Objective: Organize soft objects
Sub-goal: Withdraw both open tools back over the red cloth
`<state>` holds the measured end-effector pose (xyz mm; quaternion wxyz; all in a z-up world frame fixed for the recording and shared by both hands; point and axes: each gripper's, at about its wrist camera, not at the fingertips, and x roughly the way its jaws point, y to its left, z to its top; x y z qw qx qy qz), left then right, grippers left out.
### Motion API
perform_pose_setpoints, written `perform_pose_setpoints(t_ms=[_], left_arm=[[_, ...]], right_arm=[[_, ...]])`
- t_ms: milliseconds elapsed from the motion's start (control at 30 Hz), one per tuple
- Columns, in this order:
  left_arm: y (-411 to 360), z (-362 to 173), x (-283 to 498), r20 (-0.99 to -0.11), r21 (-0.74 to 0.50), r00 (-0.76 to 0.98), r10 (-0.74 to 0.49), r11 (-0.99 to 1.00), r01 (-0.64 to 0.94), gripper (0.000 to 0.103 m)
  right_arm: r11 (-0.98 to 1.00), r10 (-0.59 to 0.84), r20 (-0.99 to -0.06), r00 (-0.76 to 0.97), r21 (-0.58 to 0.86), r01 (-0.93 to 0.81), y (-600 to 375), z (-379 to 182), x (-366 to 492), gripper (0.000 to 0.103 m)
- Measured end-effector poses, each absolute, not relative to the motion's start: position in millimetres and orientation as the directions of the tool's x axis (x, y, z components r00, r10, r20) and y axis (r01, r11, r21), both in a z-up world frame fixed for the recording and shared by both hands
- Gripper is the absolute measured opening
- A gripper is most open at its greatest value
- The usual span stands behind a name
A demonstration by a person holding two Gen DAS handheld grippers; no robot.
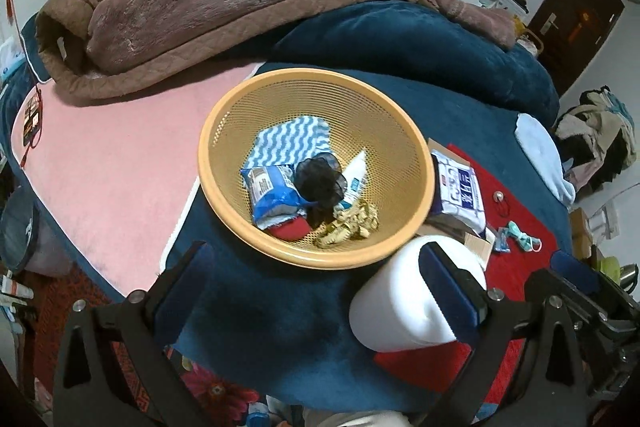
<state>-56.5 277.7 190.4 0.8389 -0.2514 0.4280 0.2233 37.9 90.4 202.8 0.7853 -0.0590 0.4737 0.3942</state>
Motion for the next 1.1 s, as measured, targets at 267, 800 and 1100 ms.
perform_pose_setpoints(t_ms=[267,800,1100], left_arm=[[250,197,-57,-0.831,-0.222,0.537,0.148,0.797,-0.562,0.102],[181,192,-47,-0.854,-0.163,0.507,0.118,0.865,-0.475,0.102],[144,190,-40,-0.865,-0.132,0.490,0.107,0.894,-0.428,0.102]], right_arm=[[0.701,0.560,-0.788,0.257,0.286,-0.653,61,203,34,0.103],[0.746,0.549,-0.792,0.266,0.322,-0.582,-3,188,32,0.103],[0.772,0.544,-0.795,0.267,0.350,-0.532,-41,176,32,0.103]])
